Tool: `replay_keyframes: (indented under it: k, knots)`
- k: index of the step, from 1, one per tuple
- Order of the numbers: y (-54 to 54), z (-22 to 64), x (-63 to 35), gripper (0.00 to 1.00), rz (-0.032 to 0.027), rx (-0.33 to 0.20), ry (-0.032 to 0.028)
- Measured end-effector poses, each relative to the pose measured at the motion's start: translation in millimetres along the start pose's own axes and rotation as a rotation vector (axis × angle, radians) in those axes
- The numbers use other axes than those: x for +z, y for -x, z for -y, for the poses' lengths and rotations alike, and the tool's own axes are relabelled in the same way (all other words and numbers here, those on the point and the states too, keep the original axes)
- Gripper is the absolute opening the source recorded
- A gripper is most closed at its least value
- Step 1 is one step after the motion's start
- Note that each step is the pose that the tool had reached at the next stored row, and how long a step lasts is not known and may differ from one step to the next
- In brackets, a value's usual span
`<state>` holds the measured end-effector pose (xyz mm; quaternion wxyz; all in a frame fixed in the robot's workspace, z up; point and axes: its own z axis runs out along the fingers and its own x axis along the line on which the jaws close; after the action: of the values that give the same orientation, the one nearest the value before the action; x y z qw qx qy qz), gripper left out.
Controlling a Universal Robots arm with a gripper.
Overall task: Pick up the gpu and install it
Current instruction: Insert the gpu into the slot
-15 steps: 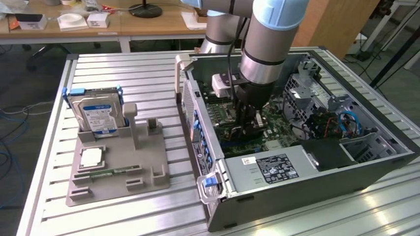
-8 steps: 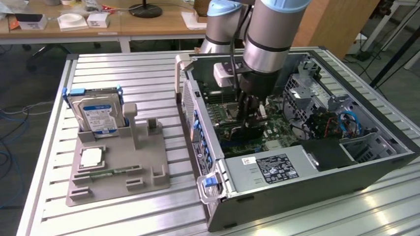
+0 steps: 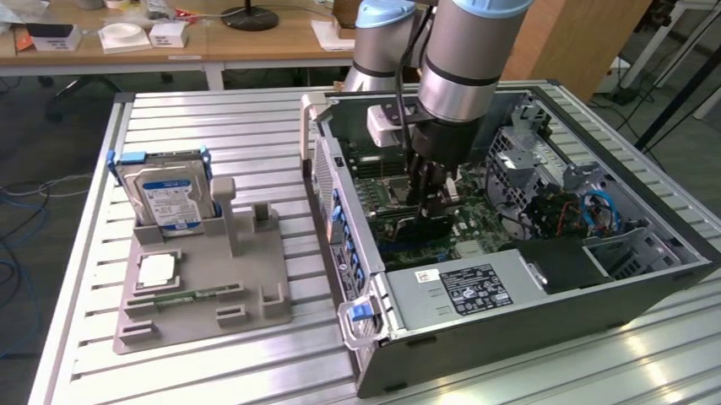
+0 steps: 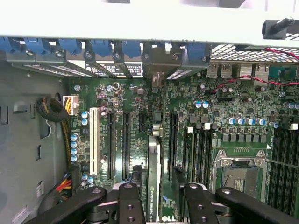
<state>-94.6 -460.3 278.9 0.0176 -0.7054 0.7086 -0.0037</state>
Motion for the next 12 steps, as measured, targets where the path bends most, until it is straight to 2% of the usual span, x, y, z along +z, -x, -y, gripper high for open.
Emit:
replay_keyframes:
  k: [1, 2, 3, 5, 6, 8, 12]
  knots:
    - [0.0, 0.0, 0.0, 0.38, 0.0, 0.0, 0.0]
    - [0.0, 0.0, 0.0, 0.32, 0.0, 0.0, 0.0]
    - [0.0, 0.0, 0.0, 0.32, 0.0, 0.0, 0.0]
    - [0.0, 0.0, 0.0, 0.2, 0.0, 0.0, 0.0]
    - [0.0, 0.0, 0.0, 0.2, 0.0, 0.0, 0.0]
    - [0.0, 0.0, 0.0, 0.11, 0.0, 0.0, 0.0]
    - [0.0, 0.0, 0.0, 0.11, 0.0, 0.0, 0.0]
